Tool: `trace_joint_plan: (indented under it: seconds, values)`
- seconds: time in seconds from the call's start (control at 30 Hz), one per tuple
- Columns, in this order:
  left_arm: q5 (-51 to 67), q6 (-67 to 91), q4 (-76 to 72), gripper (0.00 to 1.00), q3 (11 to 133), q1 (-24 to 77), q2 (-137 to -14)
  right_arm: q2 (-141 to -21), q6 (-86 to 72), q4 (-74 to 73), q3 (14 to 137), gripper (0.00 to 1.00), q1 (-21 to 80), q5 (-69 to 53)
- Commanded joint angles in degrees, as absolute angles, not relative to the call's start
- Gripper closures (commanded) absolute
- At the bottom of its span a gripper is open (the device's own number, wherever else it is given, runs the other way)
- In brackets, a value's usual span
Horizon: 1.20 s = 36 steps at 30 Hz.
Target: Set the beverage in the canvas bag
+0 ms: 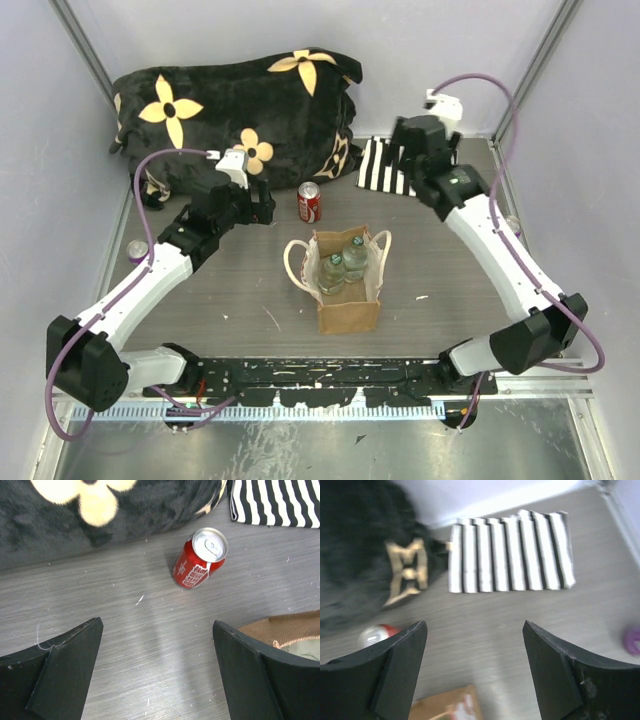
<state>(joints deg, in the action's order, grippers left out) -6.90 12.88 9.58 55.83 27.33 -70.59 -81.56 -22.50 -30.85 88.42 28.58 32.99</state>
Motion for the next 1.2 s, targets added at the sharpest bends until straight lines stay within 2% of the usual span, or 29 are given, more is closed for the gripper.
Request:
trace_joint_plan:
  seconds: [0.0,0.23,0.47,0.7,1.17]
  values:
    - [-5.3,12.4,10.7,0.02,59.5,25.8,-71.0,-78.2,-25.8,-45.0,87.4,0.17,13.8,25.2]
    - [-3.4,13.3,11.9,0.02,60.0,25.4,-70.8,-81.9,-22.2,-56.0,83.3,0.12,-9.5,14.3]
    - [-1.3,13.7,12.3,0.02,59.5,25.5,-69.7,-84.9,-17.1,-57.5,82.5,0.1,-22.8,8.8]
    - [1.2,15.3,11.6,0.02,58.7,25.4,-69.3,-90.8,-14.4,-57.8,86.8,0.07,-27.1,8.2]
    - [3.6,16.9,8.1,0.02,57.0,25.3,-71.4,-100.9,-14.3,-58.8,93.7,0.07,-27.4,3.1]
